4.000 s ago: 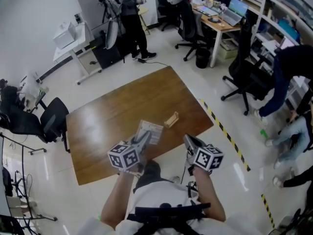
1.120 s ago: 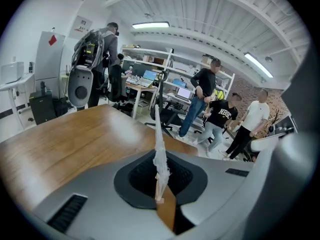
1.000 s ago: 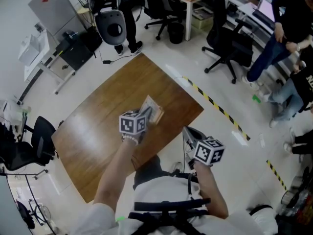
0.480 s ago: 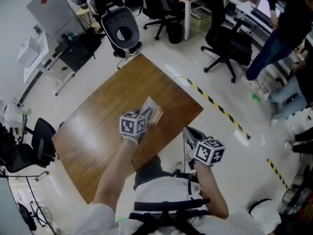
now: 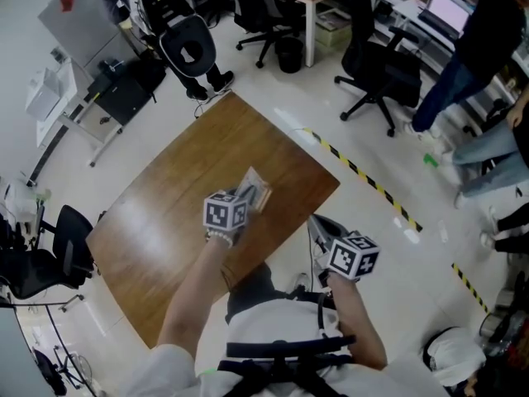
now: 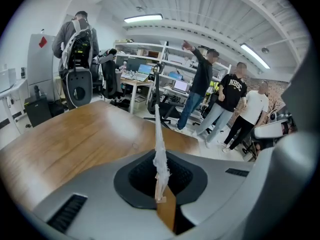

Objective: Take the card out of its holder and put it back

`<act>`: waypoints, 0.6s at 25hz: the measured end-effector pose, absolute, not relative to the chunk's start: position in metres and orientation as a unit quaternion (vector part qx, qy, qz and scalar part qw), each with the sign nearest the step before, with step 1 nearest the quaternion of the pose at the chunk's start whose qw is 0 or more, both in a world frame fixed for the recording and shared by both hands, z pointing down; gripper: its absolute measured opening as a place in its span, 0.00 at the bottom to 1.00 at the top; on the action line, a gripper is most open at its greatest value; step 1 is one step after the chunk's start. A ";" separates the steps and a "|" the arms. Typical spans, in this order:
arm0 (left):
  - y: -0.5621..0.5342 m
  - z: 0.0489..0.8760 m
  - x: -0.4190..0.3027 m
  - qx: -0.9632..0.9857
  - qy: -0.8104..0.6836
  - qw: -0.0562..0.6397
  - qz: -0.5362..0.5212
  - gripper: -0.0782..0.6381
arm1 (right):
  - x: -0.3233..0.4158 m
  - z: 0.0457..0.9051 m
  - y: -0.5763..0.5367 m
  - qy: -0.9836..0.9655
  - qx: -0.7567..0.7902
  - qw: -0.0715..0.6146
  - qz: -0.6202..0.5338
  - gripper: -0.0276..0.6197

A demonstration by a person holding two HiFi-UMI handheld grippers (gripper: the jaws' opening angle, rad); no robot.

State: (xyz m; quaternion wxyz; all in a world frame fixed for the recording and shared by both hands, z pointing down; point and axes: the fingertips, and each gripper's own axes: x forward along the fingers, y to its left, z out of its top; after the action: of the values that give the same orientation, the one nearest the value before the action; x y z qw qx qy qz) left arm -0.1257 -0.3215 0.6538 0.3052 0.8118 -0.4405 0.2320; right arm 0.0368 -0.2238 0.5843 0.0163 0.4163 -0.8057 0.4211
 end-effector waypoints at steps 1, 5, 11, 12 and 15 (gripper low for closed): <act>-0.322 0.655 -0.126 0.812 -0.440 0.306 0.231 0.13 | 0.037 0.585 -0.224 -0.805 0.417 0.016 0.422 0.05; -0.322 0.659 -0.124 0.812 -0.439 0.307 0.233 0.13 | 0.038 0.586 -0.225 -0.803 0.419 0.017 0.424 0.05; -0.320 0.662 -0.124 0.815 -0.431 0.305 0.236 0.13 | 0.037 0.588 -0.223 -0.801 0.421 0.019 0.426 0.05; -0.321 0.663 -0.124 0.816 -0.430 0.308 0.234 0.13 | 0.038 0.589 -0.223 -0.801 0.420 0.020 0.427 0.05; -0.323 0.664 -0.123 0.816 -0.427 0.319 0.224 0.13 | 0.038 0.590 -0.224 -0.799 0.422 0.020 0.428 0.05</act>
State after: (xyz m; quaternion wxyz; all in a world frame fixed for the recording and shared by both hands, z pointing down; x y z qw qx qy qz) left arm -0.1233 -0.3226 0.6643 0.3193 0.8158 -0.4271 0.2240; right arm 0.0383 -0.2240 0.5902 0.0201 0.4225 -0.7988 0.4278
